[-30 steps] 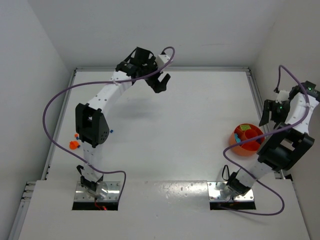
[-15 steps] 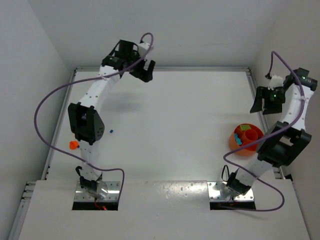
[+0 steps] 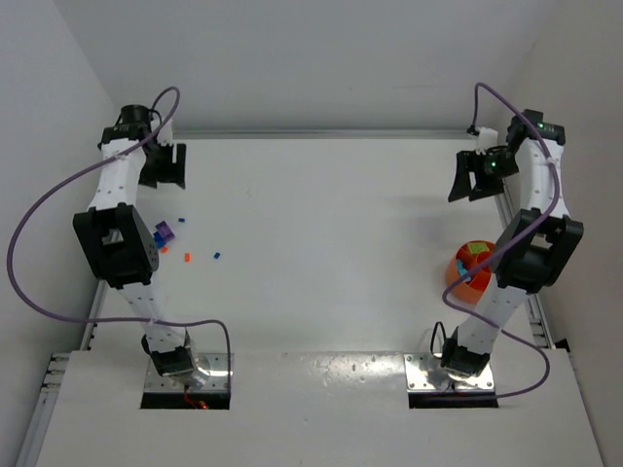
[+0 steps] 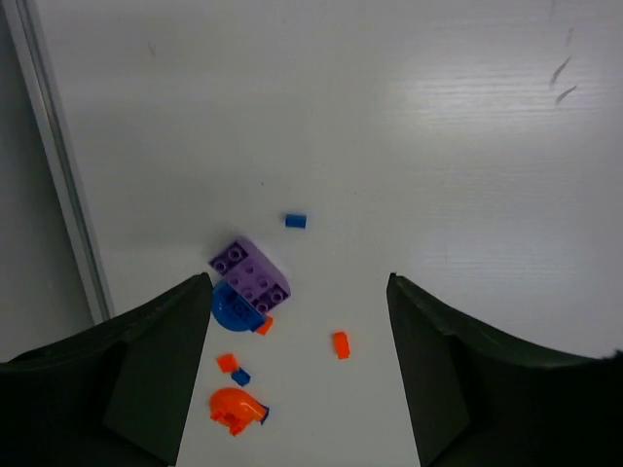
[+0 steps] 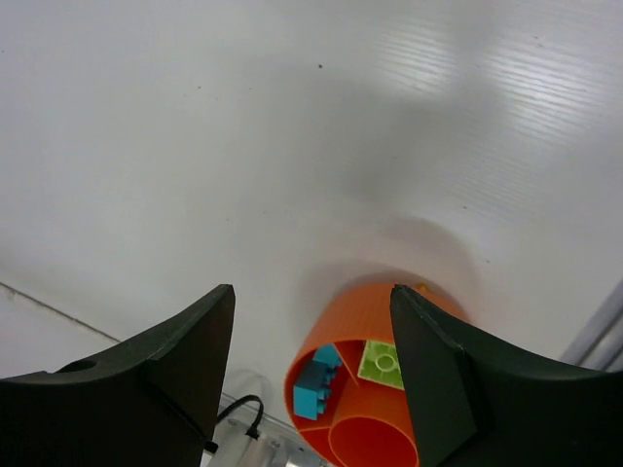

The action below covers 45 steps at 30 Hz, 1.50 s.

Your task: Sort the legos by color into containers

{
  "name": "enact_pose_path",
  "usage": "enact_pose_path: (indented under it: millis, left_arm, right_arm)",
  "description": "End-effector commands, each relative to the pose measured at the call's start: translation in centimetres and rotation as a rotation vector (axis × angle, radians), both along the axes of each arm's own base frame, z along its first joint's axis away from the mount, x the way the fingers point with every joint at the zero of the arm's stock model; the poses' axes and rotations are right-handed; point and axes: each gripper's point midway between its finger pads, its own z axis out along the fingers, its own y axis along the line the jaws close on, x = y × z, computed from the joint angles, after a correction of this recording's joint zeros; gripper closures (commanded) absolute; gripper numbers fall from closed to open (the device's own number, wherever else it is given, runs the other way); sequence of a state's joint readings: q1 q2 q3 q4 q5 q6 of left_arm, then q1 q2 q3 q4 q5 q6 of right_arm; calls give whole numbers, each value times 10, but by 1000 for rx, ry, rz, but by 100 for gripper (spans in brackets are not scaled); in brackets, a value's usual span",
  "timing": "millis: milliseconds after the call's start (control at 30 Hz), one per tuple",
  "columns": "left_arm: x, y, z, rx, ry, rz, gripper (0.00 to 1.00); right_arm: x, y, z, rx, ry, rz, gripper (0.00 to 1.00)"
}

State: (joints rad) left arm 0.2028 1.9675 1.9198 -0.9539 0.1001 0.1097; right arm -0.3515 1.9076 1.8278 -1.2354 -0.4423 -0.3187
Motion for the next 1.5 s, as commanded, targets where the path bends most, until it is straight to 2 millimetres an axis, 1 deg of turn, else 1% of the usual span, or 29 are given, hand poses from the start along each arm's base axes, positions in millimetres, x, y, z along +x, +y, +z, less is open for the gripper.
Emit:
enact_pose_path:
  millis: [0, 33, 67, 100, 133, 167, 200, 233, 267, 300, 367, 400, 433, 467, 500, 533, 600, 633, 700, 733, 767, 800, 1000, 1067, 1133, 1267, 1300, 1433, 1467]
  left_arm:
    - [-49, 6, -8, 8, 94, 101, 22]
    - [-55, 5, -12, 1, 110, 109, 21]
    - [-57, 9, -18, 0, 117, 134, 21]
    - [-62, 8, -25, -9, 139, 145, 21]
    - [-60, 8, -24, -8, 130, 145, 21]
    - [-61, 8, -33, -11, 152, 145, 21]
    - [-61, 7, -36, -18, 161, 154, 22]
    - [-62, 11, -40, -20, 172, 163, 22]
    - [-57, 16, -48, -22, 179, 172, 22]
    - [-53, 17, -48, -27, 177, 182, 23]
    - [-50, 34, -51, -22, 177, 219, 25]
    - [-48, 34, -61, -30, 193, 229, 26]
    - [-47, 43, -61, -21, 191, 248, 28]
    - [-47, 43, -65, -23, 202, 248, 29]
    - [-46, 47, -67, -24, 204, 257, 30]
    - [-49, 53, -80, -22, 235, 271, 31]
    - [-47, 55, -85, -16, 247, 275, 31]
    - [-47, 60, -83, -16, 238, 286, 31]
    - [-45, 61, -94, -19, 258, 285, 31]
    - [-45, 61, -94, -19, 258, 285, 31]
    - [-44, 65, -96, -21, 259, 294, 31]
    - [-45, 65, -102, -23, 273, 294, 31]
    - [-42, 66, -111, -26, 288, 294, 31]
    - [-43, 66, -119, -30, 306, 293, 30]
    - [-42, 71, -119, -29, 297, 303, 30]
    - [-47, 81, -123, -16, 310, 329, 29]
    - [-47, 81, -127, -18, 319, 328, 29]
    - [-49, 85, -127, -19, 319, 338, 29]
    - [-49, 85, -131, -21, 329, 337, 29]
  right_arm:
    - [13, 14, 6, 18, -37, 54, 35]
    - [14, 18, 6, 8, -34, 67, 35]
    - [16, 17, 5, 8, -35, 67, 35]
    - [17, 21, 1, 3, -22, 78, 35]
    - [20, 23, 4, -10, -32, 88, 35]
    - [21, 23, -1, -6, -21, 88, 35]
    - [23, 24, -3, -19, -21, 103, 35]
    - [24, 28, -3, -19, -21, 112, 35]
    - [24, 28, -6, -16, -12, 112, 35]
    - [24, 30, -4, -28, -13, 130, 35]
    - [23, 28, -5, -38, -10, 128, 35]
    - [23, 28, -5, -38, -10, 128, 35]
    - [21, 29, -5, -35, -1, 128, 35]
    - [19, 31, -8, -43, 12, 135, 35]
    - [19, 30, -9, -52, 15, 133, 35]
    - [17, 30, -11, -52, 21, 141, 35]
    - [15, 27, -15, -69, 37, 137, 35]
    - [15, 27, -15, -69, 38, 137, 35]
    - [14, 25, -16, -80, 41, 134, 35]
    - [14, 25, -16, -80, 41, 134, 35]
    - [12, 23, -19, -87, 53, 132, 35]
    - [12, 27, -19, -88, 53, 142, 35]
    - [7, 25, -21, -103, 69, 138, 35]
    - [7, 24, -21, -103, 69, 138, 35]
    - [5, 25, -24, -100, 78, 139, 35]
    - [5, 23, -24, -109, 81, 137, 35]
    - [5, 23, -24, -109, 81, 137, 35]
    - [5, 23, -27, -109, 81, 137, 35]
    - [5, 23, -27, -109, 81, 137, 35]
